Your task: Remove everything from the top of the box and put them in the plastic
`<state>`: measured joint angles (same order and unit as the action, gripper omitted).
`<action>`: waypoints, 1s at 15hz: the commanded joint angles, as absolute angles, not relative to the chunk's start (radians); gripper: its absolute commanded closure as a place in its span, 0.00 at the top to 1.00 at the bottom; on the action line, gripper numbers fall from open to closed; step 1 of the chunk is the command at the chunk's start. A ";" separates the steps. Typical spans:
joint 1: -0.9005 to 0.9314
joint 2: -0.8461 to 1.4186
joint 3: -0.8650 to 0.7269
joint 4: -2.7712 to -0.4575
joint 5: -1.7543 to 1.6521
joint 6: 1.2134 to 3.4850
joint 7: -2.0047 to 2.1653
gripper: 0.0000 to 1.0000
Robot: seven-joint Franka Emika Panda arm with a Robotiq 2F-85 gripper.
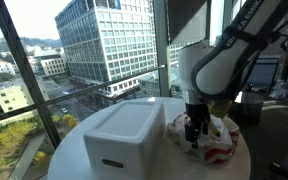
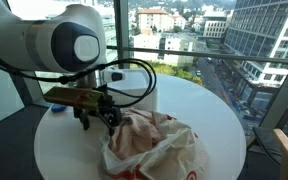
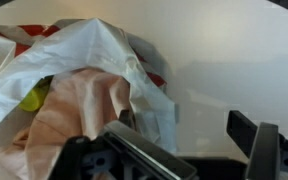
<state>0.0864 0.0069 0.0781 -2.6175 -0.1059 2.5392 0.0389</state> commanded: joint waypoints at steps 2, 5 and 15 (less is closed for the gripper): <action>0.097 -0.010 0.092 -2.636 -0.151 2.506 0.098 1.00; 0.101 -0.007 0.096 -2.645 -0.163 2.515 0.105 1.00; 0.093 0.036 0.084 -2.658 -0.214 2.653 0.094 1.00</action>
